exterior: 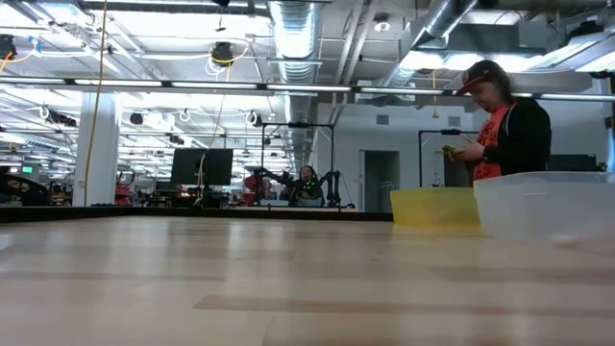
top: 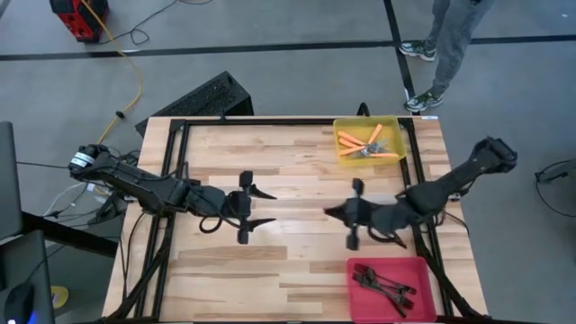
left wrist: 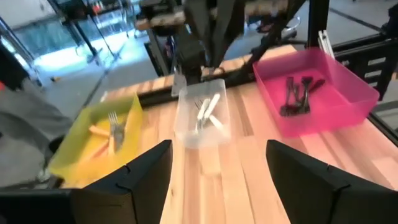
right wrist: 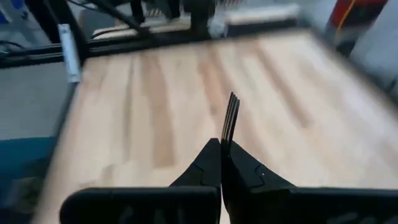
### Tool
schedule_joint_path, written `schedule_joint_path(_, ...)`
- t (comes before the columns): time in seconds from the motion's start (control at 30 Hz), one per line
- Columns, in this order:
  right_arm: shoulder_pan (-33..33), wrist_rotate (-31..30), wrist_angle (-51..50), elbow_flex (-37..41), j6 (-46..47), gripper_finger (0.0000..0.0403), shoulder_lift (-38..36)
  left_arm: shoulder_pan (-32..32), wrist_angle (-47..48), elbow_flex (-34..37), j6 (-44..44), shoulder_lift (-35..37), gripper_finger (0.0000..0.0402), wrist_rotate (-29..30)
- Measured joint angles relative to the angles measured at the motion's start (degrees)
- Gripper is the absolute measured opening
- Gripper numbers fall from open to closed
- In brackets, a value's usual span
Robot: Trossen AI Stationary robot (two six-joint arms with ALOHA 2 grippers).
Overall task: Sort silverware by color (type)
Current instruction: Put the black fork into the red bin
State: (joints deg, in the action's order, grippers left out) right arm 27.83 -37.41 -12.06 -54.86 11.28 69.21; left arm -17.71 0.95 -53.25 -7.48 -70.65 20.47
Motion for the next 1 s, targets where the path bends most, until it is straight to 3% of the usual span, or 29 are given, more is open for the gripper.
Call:
schedule_joint_path(0.13,5.41,3.31,-17.20,-5.64,18.99,0.0021,-1.98,-0.24,2.40,0.00,2.51,0.00,0.0247,0.17)
schedule_joint_path(0.33,12.47,18.19,-37.69,-15.46,39.89,0.0021,0.49,-0.24,3.17,0.00,5.05,-0.03,0.0247,1.02)
schedule_joint_path(0.63,20.24,28.21,-39.51,-17.72,57.43,0.0021,11.52,-0.24,3.11,0.00,6.72,-0.04,0.0247,0.96)
schedule_joint_path(1.0,25.65,30.03,-36.54,-17.72,67.86,0.0021,22.14,-0.22,3.05,0.00,7.37,-0.04,0.0247,0.89)
